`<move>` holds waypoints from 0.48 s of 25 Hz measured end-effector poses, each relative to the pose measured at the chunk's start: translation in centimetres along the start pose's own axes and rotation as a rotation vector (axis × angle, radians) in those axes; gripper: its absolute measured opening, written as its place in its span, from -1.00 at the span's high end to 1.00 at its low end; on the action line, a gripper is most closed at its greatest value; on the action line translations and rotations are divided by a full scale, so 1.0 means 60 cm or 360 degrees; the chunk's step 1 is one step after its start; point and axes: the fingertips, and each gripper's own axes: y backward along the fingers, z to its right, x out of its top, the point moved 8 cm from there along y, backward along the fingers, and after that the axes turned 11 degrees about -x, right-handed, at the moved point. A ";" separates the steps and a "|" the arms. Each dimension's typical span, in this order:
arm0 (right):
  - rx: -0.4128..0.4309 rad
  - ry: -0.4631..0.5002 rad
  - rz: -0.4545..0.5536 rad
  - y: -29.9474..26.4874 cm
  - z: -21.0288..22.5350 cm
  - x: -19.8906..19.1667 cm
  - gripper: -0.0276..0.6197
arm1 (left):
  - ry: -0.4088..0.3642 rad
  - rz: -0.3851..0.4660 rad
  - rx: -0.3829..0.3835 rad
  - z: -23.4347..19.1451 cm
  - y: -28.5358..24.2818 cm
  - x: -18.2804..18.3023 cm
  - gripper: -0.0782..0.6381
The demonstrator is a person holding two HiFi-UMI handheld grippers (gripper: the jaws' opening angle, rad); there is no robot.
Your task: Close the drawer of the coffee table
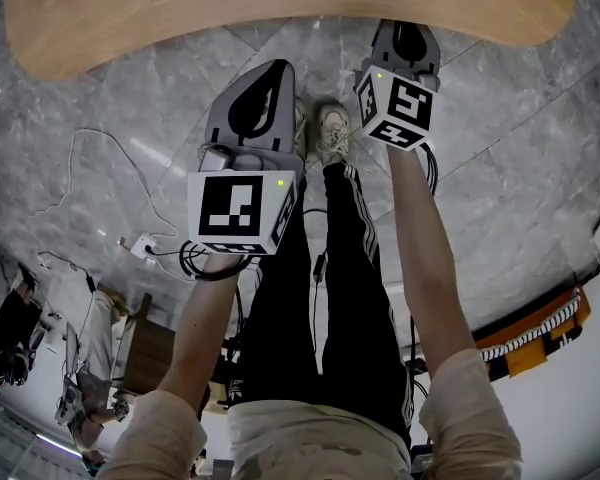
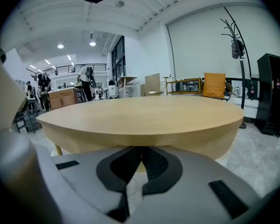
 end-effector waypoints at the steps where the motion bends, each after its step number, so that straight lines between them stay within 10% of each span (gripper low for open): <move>1: 0.0008 -0.0002 0.0002 -0.002 -0.001 -0.001 0.89 | -0.0002 -0.0002 -0.0005 0.001 -0.002 0.000 0.76; 9: 0.0081 0.0012 0.0018 -0.009 0.003 0.002 0.89 | 0.0008 0.0010 -0.0022 0.016 -0.015 -0.011 0.76; 12: 0.0204 0.0225 -0.0227 -0.013 0.000 -0.013 0.89 | -0.0006 0.0007 -0.0025 0.026 -0.008 -0.008 0.76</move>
